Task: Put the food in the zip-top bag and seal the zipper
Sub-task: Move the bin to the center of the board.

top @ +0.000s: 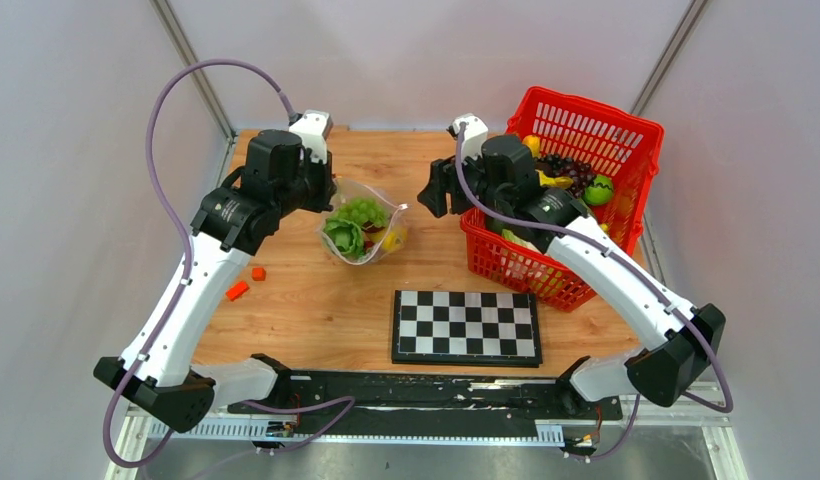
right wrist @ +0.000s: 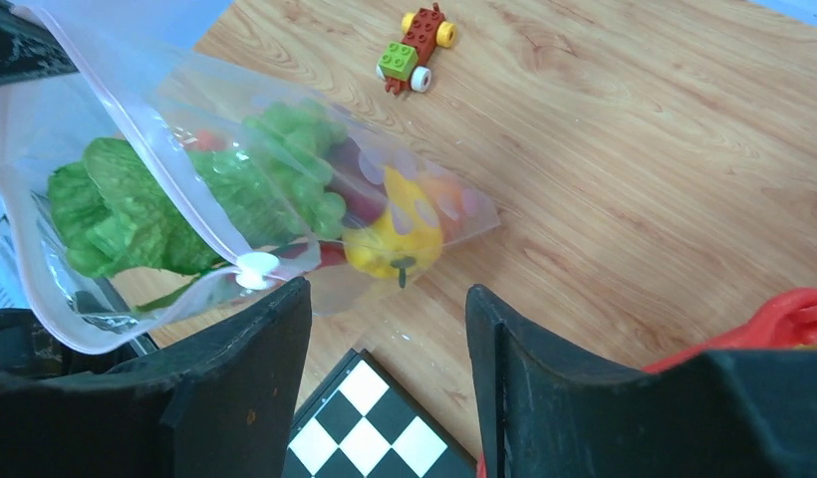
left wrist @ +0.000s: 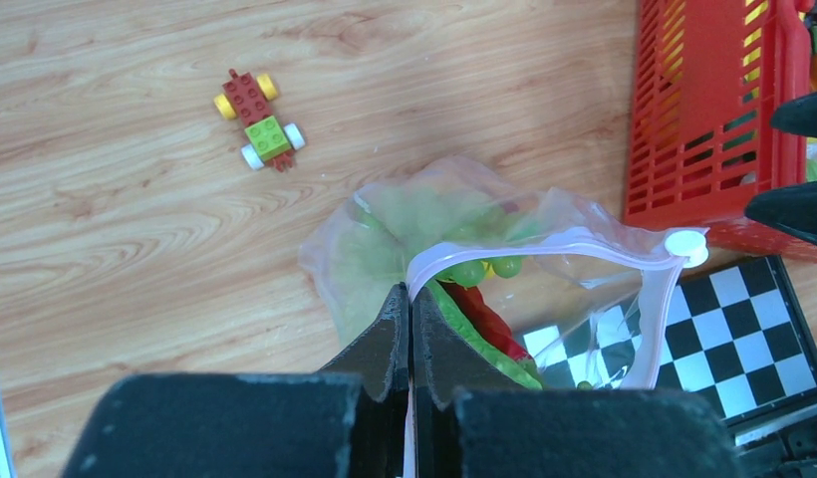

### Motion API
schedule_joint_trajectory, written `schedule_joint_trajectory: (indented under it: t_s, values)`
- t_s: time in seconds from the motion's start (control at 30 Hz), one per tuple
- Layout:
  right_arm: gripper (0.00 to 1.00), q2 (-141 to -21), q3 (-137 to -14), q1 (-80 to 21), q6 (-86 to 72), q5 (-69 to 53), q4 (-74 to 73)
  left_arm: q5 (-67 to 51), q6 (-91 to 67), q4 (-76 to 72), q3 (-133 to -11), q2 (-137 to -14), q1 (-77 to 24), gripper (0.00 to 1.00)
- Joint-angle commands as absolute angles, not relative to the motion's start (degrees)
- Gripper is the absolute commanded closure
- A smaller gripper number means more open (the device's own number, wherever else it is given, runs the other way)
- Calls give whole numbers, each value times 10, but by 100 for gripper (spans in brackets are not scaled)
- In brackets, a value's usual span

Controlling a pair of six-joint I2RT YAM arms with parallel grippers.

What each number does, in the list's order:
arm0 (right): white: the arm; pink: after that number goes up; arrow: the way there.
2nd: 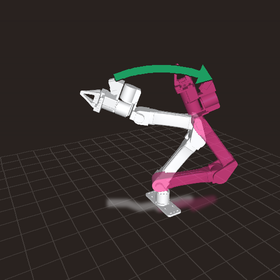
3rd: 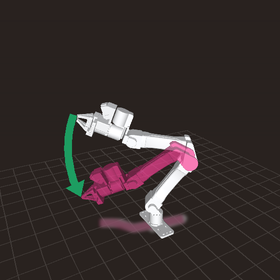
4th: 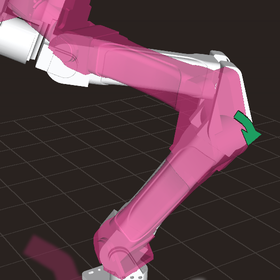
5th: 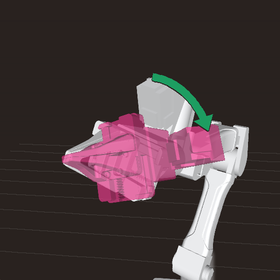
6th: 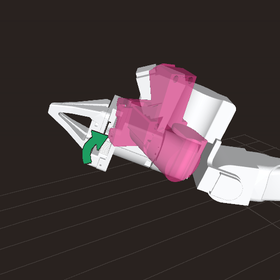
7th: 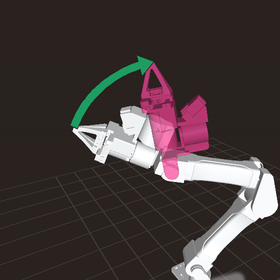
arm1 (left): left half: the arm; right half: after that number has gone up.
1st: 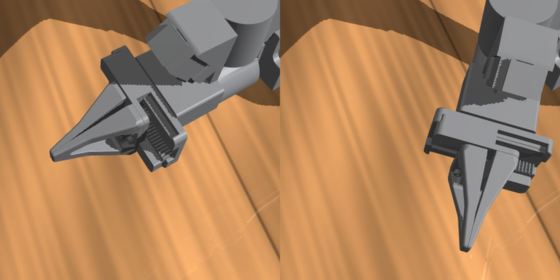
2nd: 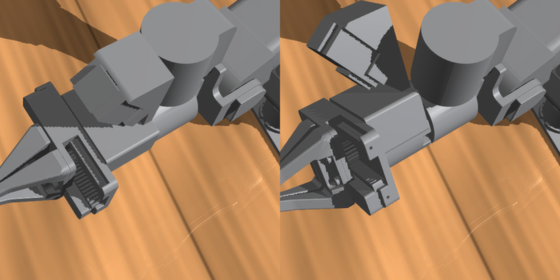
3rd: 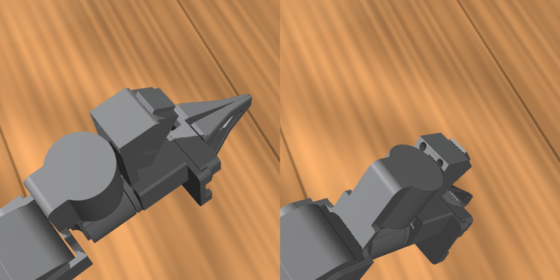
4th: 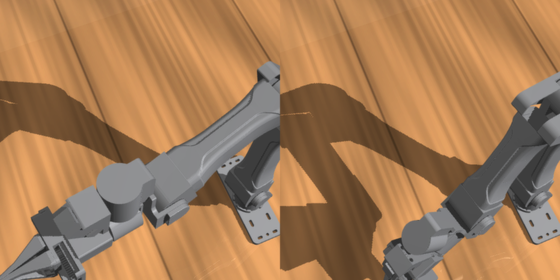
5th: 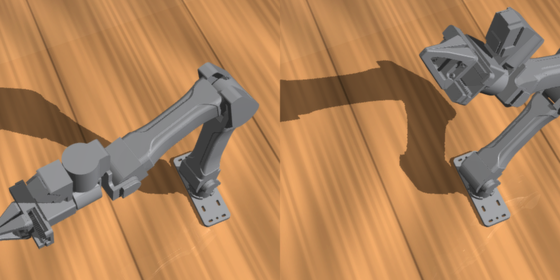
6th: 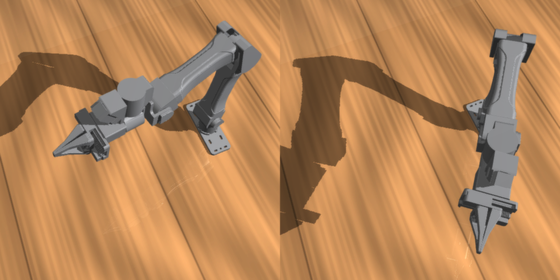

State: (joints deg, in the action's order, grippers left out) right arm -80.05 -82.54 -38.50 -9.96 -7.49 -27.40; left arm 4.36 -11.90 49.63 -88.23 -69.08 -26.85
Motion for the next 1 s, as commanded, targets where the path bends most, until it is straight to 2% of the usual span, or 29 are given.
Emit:
schedule_joint_trajectory:
  t_s: [0.0,0.2,0.37,0.5,0.73,0.83,0.9,0.97]
  values:
    - [45,-789,-801,-380,-85,-104,-255,78,-109,475,-888,-688,-265,100]
    - [54,-833,-821,-378,-84,-75,-279,105,-113,472,-896,-696,-263,100]
    - [54,-942,-931,-379,-58,-55,-385,102,-118,465,-884,-696,-262,100]
    - [53,-996,-968,-376,-37,32,-446,96,-118,465,-881,-689,-260,100]
    - [52,-956,-893,-323,-41,115,-489,67,-103,460,-873,-688,-259,100]
    - [50,-902,-848,-290,-29,84,-455,57,-93,456,-878,-687,-258,100]
    - [47,-859,-815,-287,10,3,-403,45,-86,449,-879,-686,-258,100]
    - [43,-809,-766,-287,26,-105,-279,31,-79,446,-887,-690,-257,100]
